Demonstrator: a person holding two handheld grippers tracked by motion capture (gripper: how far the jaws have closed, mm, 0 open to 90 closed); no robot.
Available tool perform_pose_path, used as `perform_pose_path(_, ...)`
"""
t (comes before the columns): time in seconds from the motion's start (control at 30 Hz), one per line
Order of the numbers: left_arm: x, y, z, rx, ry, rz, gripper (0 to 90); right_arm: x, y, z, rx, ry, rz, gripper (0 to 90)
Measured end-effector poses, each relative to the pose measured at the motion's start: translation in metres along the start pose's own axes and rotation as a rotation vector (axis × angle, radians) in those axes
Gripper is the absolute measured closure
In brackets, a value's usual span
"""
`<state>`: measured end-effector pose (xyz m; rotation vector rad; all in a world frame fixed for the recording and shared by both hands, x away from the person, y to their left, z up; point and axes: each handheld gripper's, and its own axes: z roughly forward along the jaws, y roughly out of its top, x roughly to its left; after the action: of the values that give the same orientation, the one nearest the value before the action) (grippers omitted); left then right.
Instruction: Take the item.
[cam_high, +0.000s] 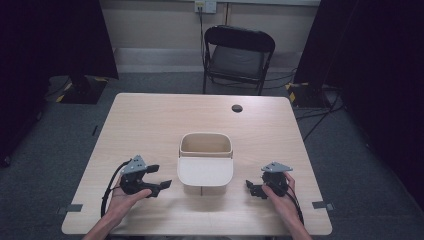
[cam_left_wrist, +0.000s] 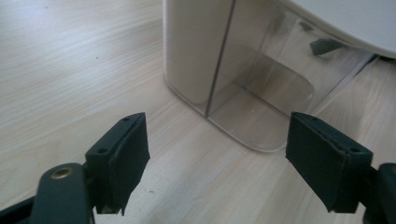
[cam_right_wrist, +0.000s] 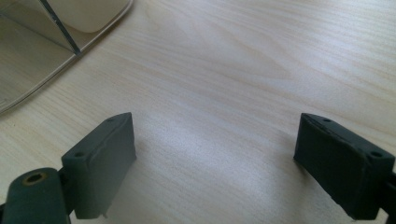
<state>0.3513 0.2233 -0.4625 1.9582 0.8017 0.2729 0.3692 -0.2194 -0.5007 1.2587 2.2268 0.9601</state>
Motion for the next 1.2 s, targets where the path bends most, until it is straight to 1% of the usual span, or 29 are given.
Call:
perform_pose_path(0.07,-0.003,0.002,0.000,0.001,-0.012,0.010,22.4,0.000,0.000,0.000,0.000,0.000,0.000,11.6)
perform_pose_path(0.17,-0.011,0.005,0.002,-0.011,-0.048,0.024,22.8,0.000,0.000,0.000,0.000,0.000,0.001,11.6)
perform_pose_path(0.27,-0.015,0.005,0.004,-0.015,-0.054,0.027,22.8,0.000,0.000,0.000,0.000,0.000,0.001,11.6)
perform_pose_path(0.33,-0.018,0.006,0.006,-0.005,-0.061,0.033,22.7,0.000,0.000,0.000,0.001,0.000,0.002,11.6)
perform_pose_path(0.53,-0.022,0.008,0.009,-0.006,-0.078,0.039,22.6,0.000,0.000,0.000,0.001,0.000,0.002,11.6)
perform_pose_path(0.6,-0.024,0.008,0.011,-0.001,-0.093,0.038,22.6,0.000,0.000,0.000,0.001,0.000,0.001,11.6)
perform_pose_path(0.67,-0.025,0.009,0.012,0.003,-0.095,0.043,22.7,0.000,0.000,0.000,0.001,0.000,0.002,11.6)
perform_pose_path(0.83,-0.027,0.012,0.013,-0.013,-0.114,0.034,21.7,0.000,0.000,0.000,0.001,0.000,0.002,11.6)
perform_pose_path(0.87,-0.027,0.013,0.014,-0.008,-0.113,0.042,21.7,0.000,0.000,0.000,0.001,0.000,0.002,11.6)
perform_pose_path(0.9,-0.028,0.013,0.015,-0.015,-0.119,0.037,21.5,0.000,0.000,0.000,0.001,0.000,0.003,11.6)
perform_pose_path(1.13,-0.031,0.015,0.017,-0.010,-0.133,0.050,21.3,0.000,0.000,0.000,0.001,0.000,0.002,11.6)
perform_pose_path(1.2,-0.032,0.016,0.019,-0.022,-0.138,0.047,21.1,0.000,0.000,0.000,0.001,0.000,0.002,11.6)
